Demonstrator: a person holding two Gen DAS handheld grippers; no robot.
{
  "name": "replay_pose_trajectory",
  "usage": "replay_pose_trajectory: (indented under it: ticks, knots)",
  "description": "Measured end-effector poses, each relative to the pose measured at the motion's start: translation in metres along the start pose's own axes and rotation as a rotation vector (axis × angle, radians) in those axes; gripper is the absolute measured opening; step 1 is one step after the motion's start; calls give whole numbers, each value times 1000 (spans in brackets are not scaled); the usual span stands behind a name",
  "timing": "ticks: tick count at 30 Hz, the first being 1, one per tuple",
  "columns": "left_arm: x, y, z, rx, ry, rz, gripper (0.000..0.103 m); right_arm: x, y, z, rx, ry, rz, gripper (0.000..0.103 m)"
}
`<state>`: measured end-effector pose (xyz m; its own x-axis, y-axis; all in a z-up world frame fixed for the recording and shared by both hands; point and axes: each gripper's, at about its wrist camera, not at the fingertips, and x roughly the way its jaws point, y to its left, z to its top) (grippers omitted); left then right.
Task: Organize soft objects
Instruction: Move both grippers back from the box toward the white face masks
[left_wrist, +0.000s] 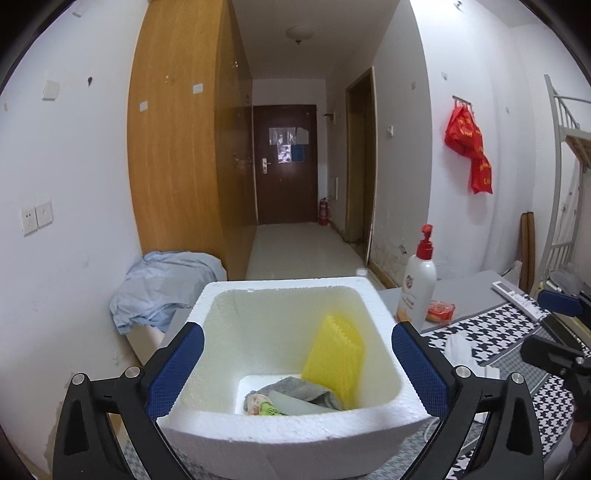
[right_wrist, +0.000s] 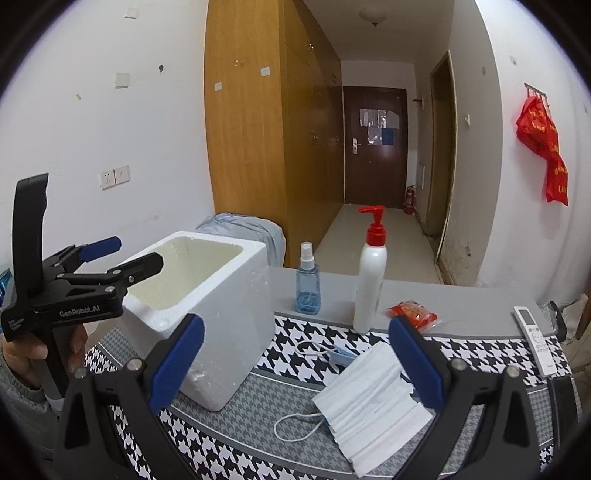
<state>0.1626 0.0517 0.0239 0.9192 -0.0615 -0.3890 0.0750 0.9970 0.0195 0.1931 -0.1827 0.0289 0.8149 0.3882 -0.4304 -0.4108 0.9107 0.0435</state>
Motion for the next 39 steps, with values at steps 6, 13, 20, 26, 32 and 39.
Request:
replay_pose_trajectory:
  ticks: [6, 13, 20, 26, 32, 39]
  knots:
    - [-12, -11, -2, 15, -21, -3, 102, -7, 1, -2, -18, -7, -2, 101]
    - [-27, -20, -4, 1, -36, -10, 102, -20, -1, -6, -25, -18, -10, 102]
    - [-49, -34, -2, 4, -70, -5, 102, -38, -5, -10, -19, -40, -4, 101]
    - [-59, -43, -5, 3, -72, -18, 102, -50, -6, -14, -30, -49, -13, 102]
    - [-71, -46, -12, -7, -80, -28, 102, -62, -11, -21, -29, -53, -22, 101]
    - [-89, -49, -20, -43, -96, -42, 102, -74, -12, -31, -44, -68, -14, 102]
